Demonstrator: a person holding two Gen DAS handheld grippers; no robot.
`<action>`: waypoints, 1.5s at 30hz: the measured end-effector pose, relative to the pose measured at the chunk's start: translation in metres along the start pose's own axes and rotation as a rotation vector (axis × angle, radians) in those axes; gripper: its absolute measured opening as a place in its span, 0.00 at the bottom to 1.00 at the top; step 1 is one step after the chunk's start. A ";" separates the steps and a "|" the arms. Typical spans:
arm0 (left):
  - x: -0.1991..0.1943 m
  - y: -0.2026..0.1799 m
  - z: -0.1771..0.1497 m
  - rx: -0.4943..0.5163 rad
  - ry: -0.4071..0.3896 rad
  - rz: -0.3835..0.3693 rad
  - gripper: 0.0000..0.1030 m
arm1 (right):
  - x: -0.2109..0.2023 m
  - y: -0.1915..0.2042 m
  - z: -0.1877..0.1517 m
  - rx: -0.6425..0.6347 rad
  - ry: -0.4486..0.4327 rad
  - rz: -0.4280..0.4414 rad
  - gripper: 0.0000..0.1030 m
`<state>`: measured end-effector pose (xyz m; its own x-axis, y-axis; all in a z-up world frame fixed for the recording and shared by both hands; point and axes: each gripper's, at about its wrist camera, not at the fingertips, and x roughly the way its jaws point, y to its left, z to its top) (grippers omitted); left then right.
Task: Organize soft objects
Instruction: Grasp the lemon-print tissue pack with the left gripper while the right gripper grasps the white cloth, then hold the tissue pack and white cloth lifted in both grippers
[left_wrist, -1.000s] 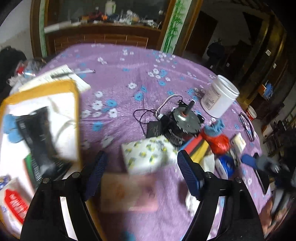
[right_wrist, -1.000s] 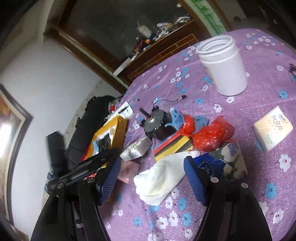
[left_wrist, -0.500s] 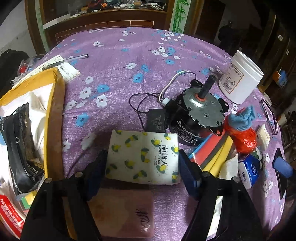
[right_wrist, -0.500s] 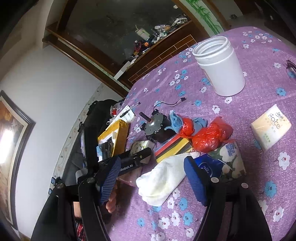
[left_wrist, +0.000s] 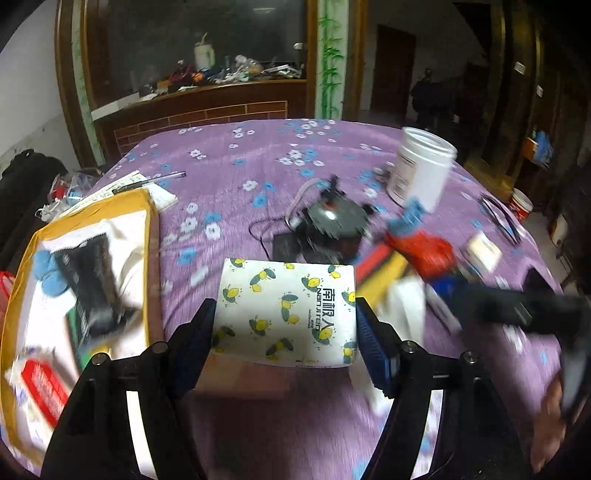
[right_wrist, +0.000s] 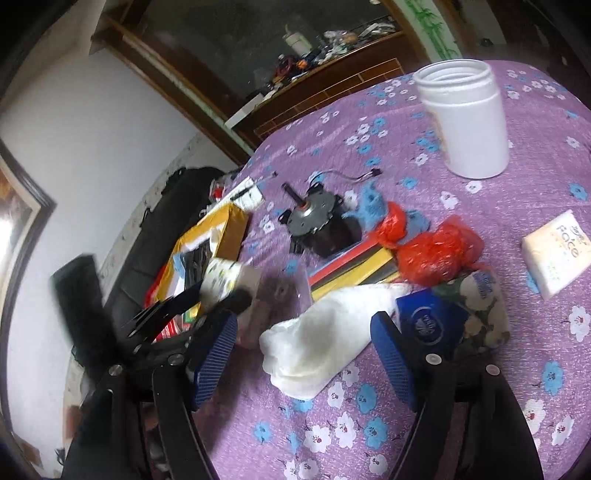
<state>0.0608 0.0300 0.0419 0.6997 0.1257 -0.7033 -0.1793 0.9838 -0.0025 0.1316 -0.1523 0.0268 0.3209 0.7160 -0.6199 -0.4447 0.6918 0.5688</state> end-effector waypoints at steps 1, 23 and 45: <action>-0.007 -0.003 -0.008 0.019 -0.004 -0.007 0.69 | 0.000 0.002 -0.001 -0.013 -0.002 -0.005 0.75; -0.031 -0.007 -0.072 0.033 0.019 -0.027 0.70 | 0.065 0.039 -0.038 -0.363 0.119 -0.284 0.26; -0.040 -0.022 -0.057 0.127 -0.103 0.117 0.70 | 0.013 0.048 -0.020 -0.316 -0.084 -0.195 0.12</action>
<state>-0.0022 -0.0039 0.0294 0.7473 0.2462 -0.6171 -0.1794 0.9691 0.1694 0.0976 -0.1122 0.0352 0.4865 0.5883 -0.6460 -0.6004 0.7622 0.2420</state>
